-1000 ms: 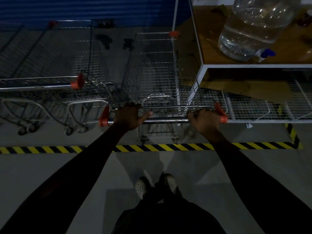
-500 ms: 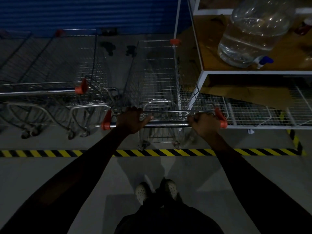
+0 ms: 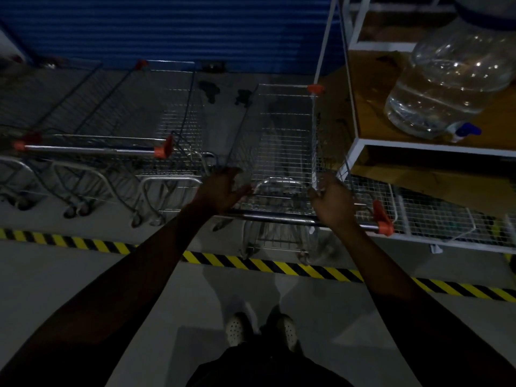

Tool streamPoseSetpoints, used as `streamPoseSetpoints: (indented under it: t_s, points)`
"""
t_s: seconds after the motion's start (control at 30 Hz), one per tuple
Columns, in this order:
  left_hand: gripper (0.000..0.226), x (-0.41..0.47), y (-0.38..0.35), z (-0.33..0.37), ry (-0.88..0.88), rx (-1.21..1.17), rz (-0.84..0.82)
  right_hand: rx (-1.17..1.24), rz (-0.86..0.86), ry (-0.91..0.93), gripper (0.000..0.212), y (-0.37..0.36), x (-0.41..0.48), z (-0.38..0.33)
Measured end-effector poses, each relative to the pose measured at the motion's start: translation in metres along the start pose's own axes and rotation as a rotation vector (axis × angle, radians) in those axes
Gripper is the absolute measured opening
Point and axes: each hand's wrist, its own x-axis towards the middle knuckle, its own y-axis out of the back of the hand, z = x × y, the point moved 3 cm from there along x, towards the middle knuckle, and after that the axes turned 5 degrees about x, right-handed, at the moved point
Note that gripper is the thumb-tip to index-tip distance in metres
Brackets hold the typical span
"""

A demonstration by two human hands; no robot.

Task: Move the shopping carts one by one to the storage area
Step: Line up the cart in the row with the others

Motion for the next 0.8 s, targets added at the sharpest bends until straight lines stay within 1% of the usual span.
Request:
streamPoseSetpoints:
  t_s: [0.1, 0.17, 0.3, 0.37, 0.5, 0.57, 0.67, 0.8]
  points:
    - [0.076, -0.004, 0.027, -0.02, 0.015, -0.011, 0.103, 0.049, -0.022, 0.086, 0.051, -0.018, 0.012, -0.036]
    - [0.073, -0.008, 0.046, -0.039, 0.019, -0.022, 0.153, 0.077, -0.019, 0.127, 0.056, -0.032, 0.018, -0.065]
    - [0.072, -0.021, 0.083, -0.087, 0.009, -0.015, 0.262, 0.152, -0.029, 0.262, 0.054, -0.064, 0.023, -0.126]
    - [0.074, -0.031, 0.1, -0.111, 0.035, -0.005, 0.301, 0.158, -0.029, 0.303, 0.053, -0.082, 0.025, -0.152]
    - [0.067, -0.052, 0.127, -0.164, 0.061, 0.018, 0.354, 0.15, -0.014, 0.343, 0.057, -0.125, 0.025, -0.199]
    - [0.069, -0.06, 0.138, -0.196, 0.08, 0.023, 0.357, 0.147, -0.024, 0.36, 0.055, -0.15, 0.026, -0.218]
    - [0.075, -0.069, 0.152, -0.246, 0.124, 0.017, 0.347, 0.125, -0.061, 0.382, 0.05, -0.184, 0.027, -0.244]
    - [0.071, -0.07, 0.166, -0.288, 0.15, 0.028, 0.343, 0.117, -0.122, 0.419, 0.05, -0.218, 0.025, -0.276]
